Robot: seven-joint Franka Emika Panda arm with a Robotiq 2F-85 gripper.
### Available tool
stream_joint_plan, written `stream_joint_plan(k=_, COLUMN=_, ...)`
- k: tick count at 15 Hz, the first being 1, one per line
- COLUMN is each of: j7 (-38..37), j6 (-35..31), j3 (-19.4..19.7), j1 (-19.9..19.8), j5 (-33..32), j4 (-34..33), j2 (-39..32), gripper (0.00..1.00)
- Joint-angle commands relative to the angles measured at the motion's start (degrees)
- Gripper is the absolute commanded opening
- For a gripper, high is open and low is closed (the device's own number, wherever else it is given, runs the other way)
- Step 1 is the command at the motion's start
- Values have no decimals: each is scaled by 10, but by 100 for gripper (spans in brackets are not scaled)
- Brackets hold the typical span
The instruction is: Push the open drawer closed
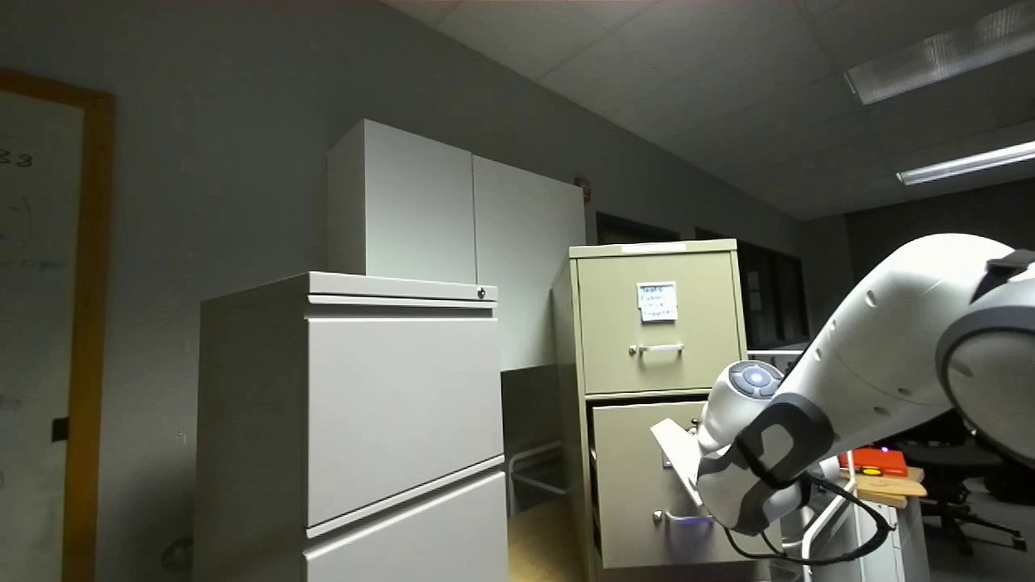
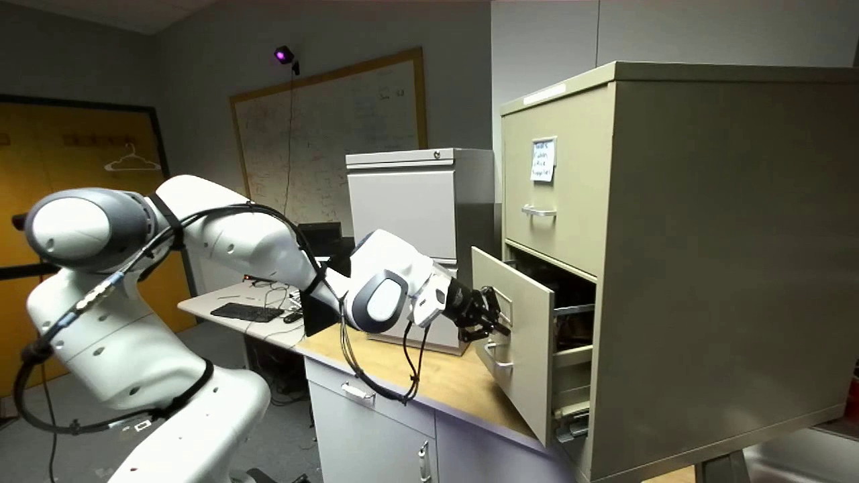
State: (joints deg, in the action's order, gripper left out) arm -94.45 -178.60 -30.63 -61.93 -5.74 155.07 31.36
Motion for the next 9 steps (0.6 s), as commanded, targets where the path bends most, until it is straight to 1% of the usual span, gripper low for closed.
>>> stream_joint_plan(k=1, j7=-84, j6=-44, j3=-158, j1=-138, j5=-23, j4=-83, j2=6, gripper=0)
stream_joint_plan(k=4, j7=-135, j6=-43, j3=-285, j1=-256, j5=-15, j4=-116, j2=60, gripper=1)
stream_joint_plan(k=5, j7=-121, j6=-40, j3=-328, j1=-293, j5=24, j4=-127, j2=82, gripper=1)
stream_joint_plan(k=7, j7=-132, j6=-38, j3=-397, j1=-364, j5=52, j4=-151, j2=127, gripper=1)
stream_joint_plan(k=9, j7=-134, j6=-37, j3=-449, j1=-426, j5=82, j4=-179, j2=171, gripper=2)
